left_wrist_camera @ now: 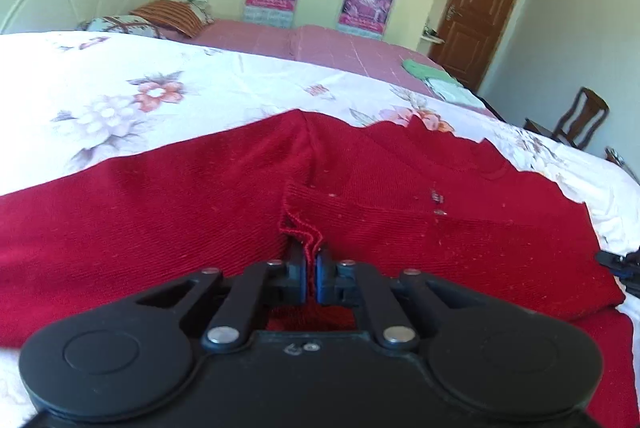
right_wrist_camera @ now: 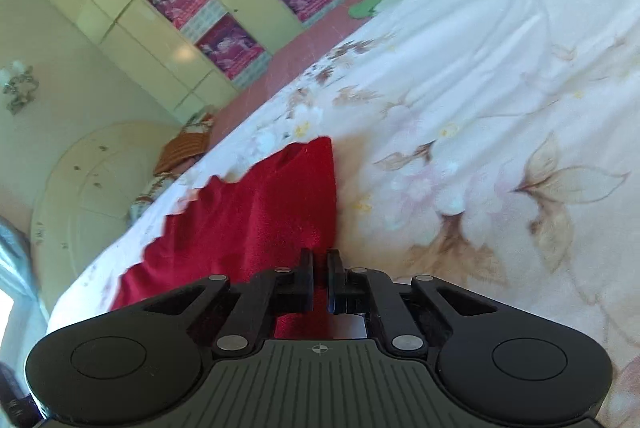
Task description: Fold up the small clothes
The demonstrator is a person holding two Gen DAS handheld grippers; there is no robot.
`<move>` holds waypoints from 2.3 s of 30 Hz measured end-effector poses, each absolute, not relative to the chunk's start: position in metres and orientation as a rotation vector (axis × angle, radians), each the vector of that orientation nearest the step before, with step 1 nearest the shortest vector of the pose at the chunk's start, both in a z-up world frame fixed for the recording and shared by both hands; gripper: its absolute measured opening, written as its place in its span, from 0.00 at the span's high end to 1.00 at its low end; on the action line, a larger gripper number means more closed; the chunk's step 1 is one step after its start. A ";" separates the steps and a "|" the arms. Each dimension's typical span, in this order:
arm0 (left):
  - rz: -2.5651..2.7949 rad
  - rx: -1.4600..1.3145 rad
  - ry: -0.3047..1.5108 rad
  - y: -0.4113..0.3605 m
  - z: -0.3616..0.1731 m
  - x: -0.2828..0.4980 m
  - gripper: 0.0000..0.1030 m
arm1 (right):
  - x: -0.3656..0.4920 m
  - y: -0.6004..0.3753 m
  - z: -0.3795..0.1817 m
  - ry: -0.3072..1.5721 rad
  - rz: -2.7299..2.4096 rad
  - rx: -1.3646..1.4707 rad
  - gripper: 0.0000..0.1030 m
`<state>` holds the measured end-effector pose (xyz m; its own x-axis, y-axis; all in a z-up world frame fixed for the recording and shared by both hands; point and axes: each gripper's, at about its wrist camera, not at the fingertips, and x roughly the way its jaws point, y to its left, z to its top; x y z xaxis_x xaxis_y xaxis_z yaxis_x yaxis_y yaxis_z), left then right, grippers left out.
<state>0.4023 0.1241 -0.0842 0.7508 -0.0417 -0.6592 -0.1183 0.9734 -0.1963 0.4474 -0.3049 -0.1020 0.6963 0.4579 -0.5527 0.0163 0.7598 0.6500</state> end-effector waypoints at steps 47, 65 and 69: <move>0.025 -0.089 0.646 0.030 -0.073 0.368 0.42 | 0.396 -0.233 -0.085 0.803 0.364 0.183 0.91; 0.445 -0.542 0.474 0.258 -0.062 0.247 0.45 | 0.389 -0.226 -0.064 0.716 0.213 0.298 0.38; 0.581 -0.780 0.436 0.324 -0.077 0.209 0.47 | 0.392 -0.216 -0.059 0.727 0.228 0.381 0.38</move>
